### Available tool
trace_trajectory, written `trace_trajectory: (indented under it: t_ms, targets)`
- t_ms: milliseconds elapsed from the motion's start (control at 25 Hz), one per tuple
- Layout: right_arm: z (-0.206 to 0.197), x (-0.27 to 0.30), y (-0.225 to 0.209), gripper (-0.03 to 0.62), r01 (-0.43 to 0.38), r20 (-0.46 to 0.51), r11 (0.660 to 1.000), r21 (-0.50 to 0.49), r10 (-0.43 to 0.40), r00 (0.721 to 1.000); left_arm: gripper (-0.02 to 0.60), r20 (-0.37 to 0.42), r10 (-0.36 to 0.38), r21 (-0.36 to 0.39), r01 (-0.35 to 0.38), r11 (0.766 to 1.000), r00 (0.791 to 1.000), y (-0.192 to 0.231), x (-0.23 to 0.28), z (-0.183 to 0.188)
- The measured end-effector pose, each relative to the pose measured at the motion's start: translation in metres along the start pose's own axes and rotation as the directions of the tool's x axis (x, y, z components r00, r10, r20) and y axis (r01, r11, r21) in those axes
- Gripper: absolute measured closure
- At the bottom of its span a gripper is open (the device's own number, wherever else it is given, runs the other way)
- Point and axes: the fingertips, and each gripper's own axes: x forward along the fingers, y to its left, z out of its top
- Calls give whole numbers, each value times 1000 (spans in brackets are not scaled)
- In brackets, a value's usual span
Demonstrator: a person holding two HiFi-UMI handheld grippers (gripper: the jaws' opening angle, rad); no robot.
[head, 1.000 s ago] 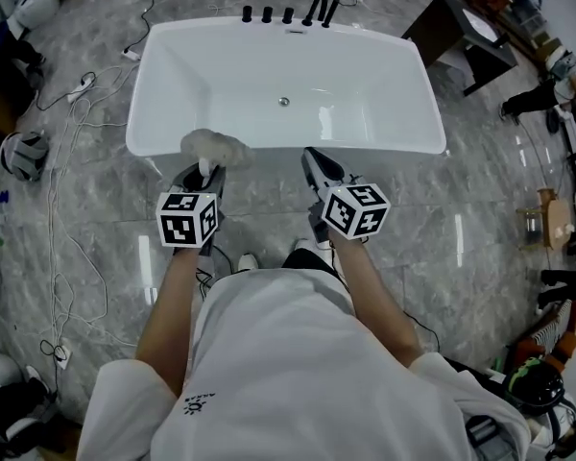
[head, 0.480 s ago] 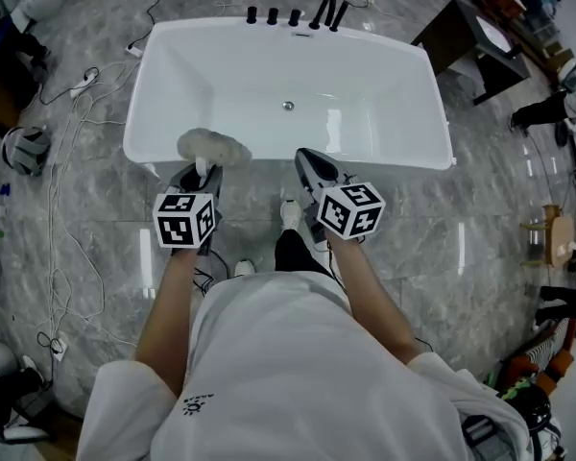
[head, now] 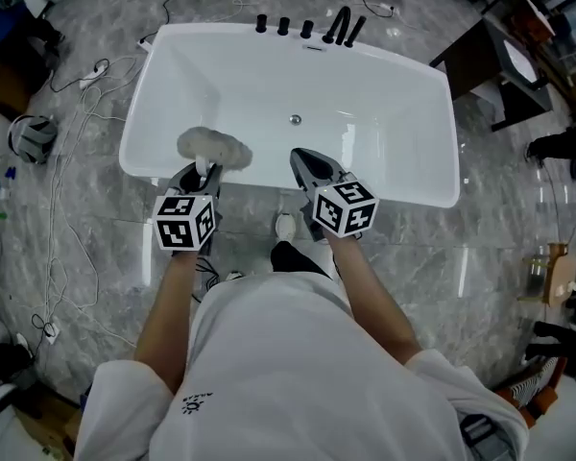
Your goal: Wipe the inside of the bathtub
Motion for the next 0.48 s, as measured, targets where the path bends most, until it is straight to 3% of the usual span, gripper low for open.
trace_trajectory:
  t_ms: [280, 480]
  targets:
    - [20, 18, -44, 575, -75, -14, 997, 35, 75, 997, 483, -4, 77, -5, -77, 997, 997, -2, 29, 24]
    - [24, 32, -68, 574, -115, -54, 993, 5, 115, 992, 483, -2, 116, -24, -116, 993, 993, -2, 53, 35]
